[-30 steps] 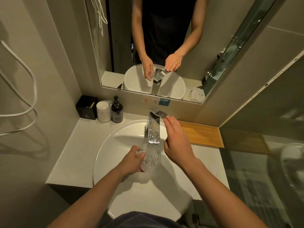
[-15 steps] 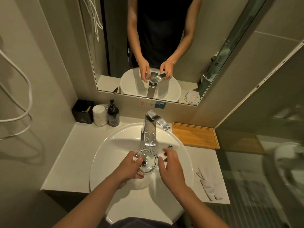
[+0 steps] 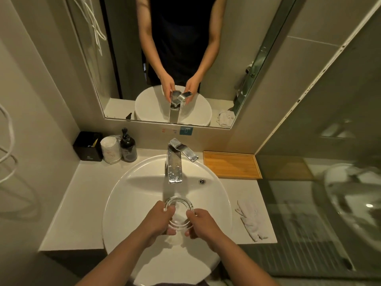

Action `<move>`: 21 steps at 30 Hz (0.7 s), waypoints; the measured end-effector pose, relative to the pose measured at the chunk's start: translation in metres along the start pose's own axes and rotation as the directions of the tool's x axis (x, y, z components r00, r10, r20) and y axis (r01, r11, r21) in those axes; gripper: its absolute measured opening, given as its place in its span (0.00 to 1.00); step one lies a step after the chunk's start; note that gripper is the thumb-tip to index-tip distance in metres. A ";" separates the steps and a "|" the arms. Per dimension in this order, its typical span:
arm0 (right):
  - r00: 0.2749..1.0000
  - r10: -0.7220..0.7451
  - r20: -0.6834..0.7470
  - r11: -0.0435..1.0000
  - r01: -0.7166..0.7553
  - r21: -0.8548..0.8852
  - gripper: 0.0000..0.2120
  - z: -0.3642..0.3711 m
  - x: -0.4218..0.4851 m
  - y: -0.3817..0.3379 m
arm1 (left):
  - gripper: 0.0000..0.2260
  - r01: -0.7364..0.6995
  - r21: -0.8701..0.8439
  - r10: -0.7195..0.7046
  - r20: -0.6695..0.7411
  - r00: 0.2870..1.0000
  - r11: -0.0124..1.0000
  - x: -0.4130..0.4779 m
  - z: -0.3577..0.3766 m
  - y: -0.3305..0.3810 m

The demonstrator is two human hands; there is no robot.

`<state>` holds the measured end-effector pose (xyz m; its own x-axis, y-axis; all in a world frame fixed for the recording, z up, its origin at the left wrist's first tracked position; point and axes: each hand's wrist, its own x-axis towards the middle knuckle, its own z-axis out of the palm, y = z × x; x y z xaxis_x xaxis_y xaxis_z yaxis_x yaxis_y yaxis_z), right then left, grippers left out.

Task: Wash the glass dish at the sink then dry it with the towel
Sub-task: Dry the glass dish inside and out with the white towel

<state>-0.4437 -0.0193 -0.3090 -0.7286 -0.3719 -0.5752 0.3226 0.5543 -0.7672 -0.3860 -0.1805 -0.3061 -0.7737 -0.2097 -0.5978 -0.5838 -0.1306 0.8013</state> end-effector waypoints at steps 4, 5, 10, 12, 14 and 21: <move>0.987 0.157 0.011 0.953 -0.155 0.261 0.20 -0.026 -0.007 -0.002 | 0.10 -0.294 0.255 0.305 -0.005 0.952 0.921 -0.005 0.009 -0.002; 0.978 0.208 0.010 0.920 -0.199 0.338 0.24 -0.036 -0.010 -0.006 | 0.12 -0.383 0.324 0.397 0.023 0.917 0.865 -0.006 0.012 -0.001; 0.962 0.252 0.102 0.826 -0.269 0.495 0.22 -0.082 -0.024 -0.031 | 0.18 -0.654 0.524 0.612 0.284 0.738 0.546 -0.008 0.032 0.009; 0.976 0.203 0.081 0.806 -0.214 0.552 0.11 -0.091 -0.027 -0.033 | 0.21 -0.663 0.528 0.631 0.276 0.725 0.531 -0.005 0.042 0.011; 0.993 0.121 0.009 0.816 -0.105 0.568 0.11 -0.098 -0.028 -0.028 | 0.27 -0.632 0.503 0.612 0.233 0.756 0.589 -0.002 0.052 0.014; 0.981 -0.088 -0.172 0.887 0.156 0.434 0.16 -0.117 -0.031 0.006 | 0.25 -0.019 -0.371 0.117 0.243 0.963 0.929 0.014 0.086 0.029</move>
<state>-0.4897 0.0824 -0.2627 -0.8473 -0.2855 -0.4479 0.4351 0.1107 -0.8935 -0.4350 -0.1040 -0.2930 -0.8731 0.0186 -0.4872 -0.4362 -0.4766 0.7633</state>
